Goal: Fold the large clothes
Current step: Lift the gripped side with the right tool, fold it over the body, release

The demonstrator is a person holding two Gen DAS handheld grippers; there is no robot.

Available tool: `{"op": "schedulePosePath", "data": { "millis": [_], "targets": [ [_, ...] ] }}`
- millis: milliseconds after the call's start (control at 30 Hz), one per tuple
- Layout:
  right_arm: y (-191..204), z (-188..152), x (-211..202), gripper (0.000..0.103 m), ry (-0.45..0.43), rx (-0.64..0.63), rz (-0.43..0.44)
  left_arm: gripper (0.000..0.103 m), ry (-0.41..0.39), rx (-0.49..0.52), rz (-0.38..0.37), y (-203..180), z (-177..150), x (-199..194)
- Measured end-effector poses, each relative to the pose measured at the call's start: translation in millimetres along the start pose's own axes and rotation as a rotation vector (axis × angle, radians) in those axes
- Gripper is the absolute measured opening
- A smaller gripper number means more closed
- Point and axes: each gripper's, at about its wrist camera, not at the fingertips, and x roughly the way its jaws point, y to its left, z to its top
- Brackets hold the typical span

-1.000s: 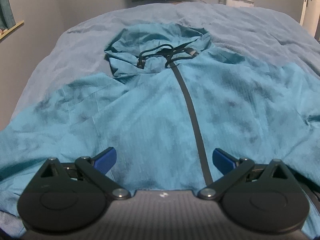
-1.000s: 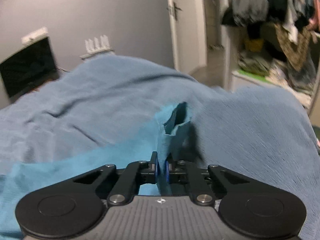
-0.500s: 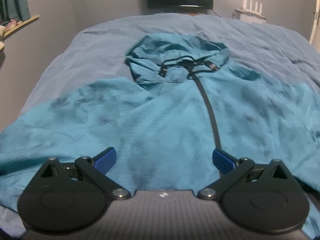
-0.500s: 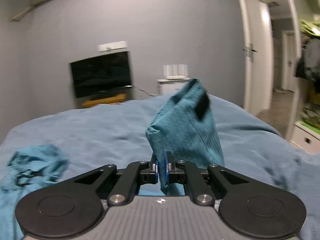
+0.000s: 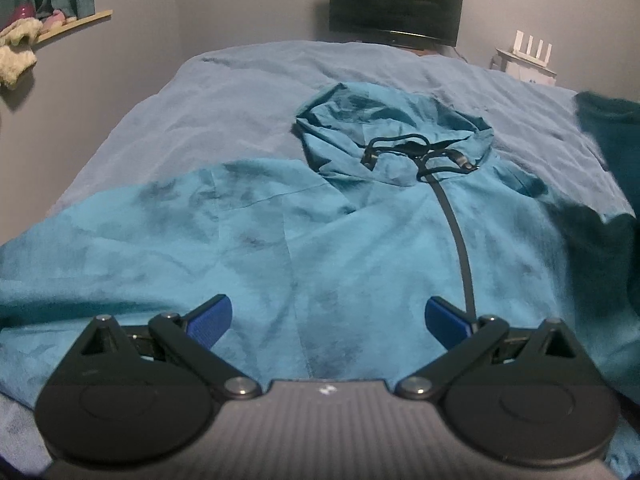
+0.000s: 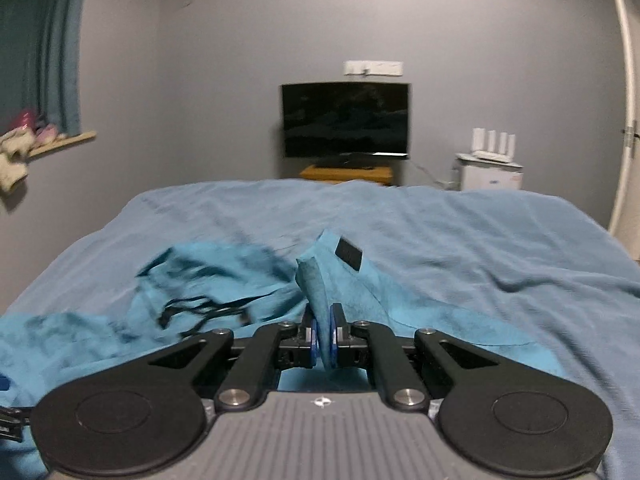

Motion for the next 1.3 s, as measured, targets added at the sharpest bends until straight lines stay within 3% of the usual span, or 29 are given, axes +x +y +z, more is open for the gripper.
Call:
{"op": "schedulePosePath", "data": {
  "millis": [100,367,567,767,967,1100,1300],
  "targets": [
    [51.4,3.1,14.3,0.006,0.014,-0.022,0.038,0.103,0.003,-0.019,-0.011,7.0,0.1,1.1],
    [142.8,-7.3,22.7,0.006,0.046,-0.078,0.156,0.103,0.002,-0.102,-0.022,34.9,3.1,1.6],
    [219.0,-34.6,26.8,0.006,0.093,-0.16,0.243,0.103,0.0,-0.158,-0.013,54.3,5.0,3.4],
    [270.3,-68.9,18.3,0.006,0.152,-0.247,0.304,0.103,0.018,-0.157,0.001,58.4,3.0,8.8],
    [287.9,-101.9,13.2,0.014,0.236,-0.319,0.321,0.103,0.036,-0.179,-0.006,62.8,1.6,13.5],
    [286.0,-115.1,9.4,0.04,0.269,-0.348,0.344,0.103,0.059,-0.184,-0.032,60.8,-1.0,18.3],
    [248.8,-107.3,-27.0,0.046,0.256,-0.307,0.347,0.103,0.128,-0.211,-0.146,54.2,-9.9,32.6]
  ]
}}
